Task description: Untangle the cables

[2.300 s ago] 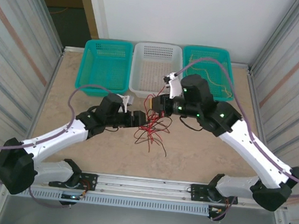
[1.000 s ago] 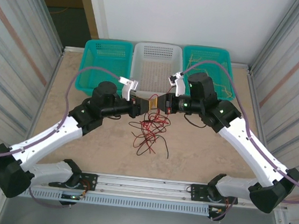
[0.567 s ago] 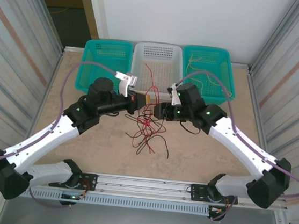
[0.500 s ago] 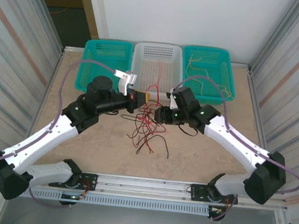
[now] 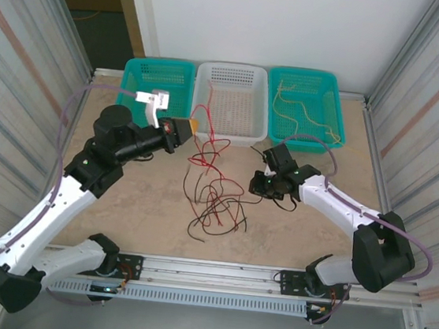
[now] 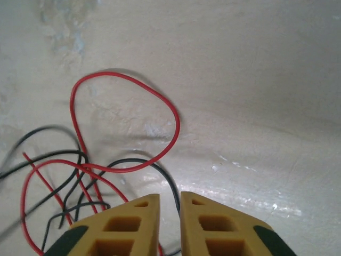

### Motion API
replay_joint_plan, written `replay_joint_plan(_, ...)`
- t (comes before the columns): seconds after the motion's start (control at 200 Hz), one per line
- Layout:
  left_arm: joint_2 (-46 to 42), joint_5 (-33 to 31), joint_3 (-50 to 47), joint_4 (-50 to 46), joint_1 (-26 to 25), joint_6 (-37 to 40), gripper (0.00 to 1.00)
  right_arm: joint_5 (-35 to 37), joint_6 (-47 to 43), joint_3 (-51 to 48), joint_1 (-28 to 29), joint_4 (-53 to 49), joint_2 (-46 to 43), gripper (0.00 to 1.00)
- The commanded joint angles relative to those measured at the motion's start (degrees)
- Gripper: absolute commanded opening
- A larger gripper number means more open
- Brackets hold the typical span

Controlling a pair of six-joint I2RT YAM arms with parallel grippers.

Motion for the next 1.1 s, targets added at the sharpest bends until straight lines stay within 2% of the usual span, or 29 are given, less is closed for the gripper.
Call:
replay_joint_plan(0.0, -0.97, 1.33, 0.78, -0.93, 1.19, -2.31, 0.0, 0.05, -0.93, 1.13, 1.29, -1.1, -3.04, 0.39)
replay_joint_plan(0.115, -0.73, 2.22, -1.13, 0.81, 1.19, -3.68, 0.0, 1.94, -2.21, 5.84, 4.33, -3.78, -8.0, 0.6)
replay_joint_plan(0.17, -0.98, 2.41, -2.71, 3.04, 1.19, -4.88, 0.0, 2.31, -2.85, 8.58, 6.12, -4.18, -10.12, 0.67)
replay_joint_plan(0.296, -0.64, 2.56, -4.01, 5.56, 1.25, -6.97, 0.0, 2.17, -3.94, 13.0, 10.49, -0.62, -14.3, 0.78)
replay_joint_plan(0.381, -0.42, 3.2, -4.83, 8.36, 1.21, -8.79, 0.0, 0.15, -3.27, 13.54, 11.04, 3.33, -15.64, 0.81)
replay_joint_plan(0.581, -0.42, 4.15, -5.78, 11.1, 1.25, -11.25, 0.0, -3.07, -2.22, 13.5, 10.76, 7.86, -15.11, 0.78)
replay_joint_plan(0.982, 0.7, 6.37, -4.96, 10.88, 1.28, -11.99, 0.0, -2.82, -5.41, 18.63, 9.74, 6.89, -10.42, 0.69)
replay_joint_plan(1.042, 0.89, 6.67, -4.78, 10.88, 1.28, -12.19, 0.0, -3.43, -5.22, 18.67, 9.02, 7.52, -10.21, 0.65)
replay_joint_plan(1.097, 1.14, 6.96, -4.38, 10.94, 1.28, -12.67, 0.0, -4.04, -5.04, 18.82, 8.5, 7.81, -9.75, 0.55)
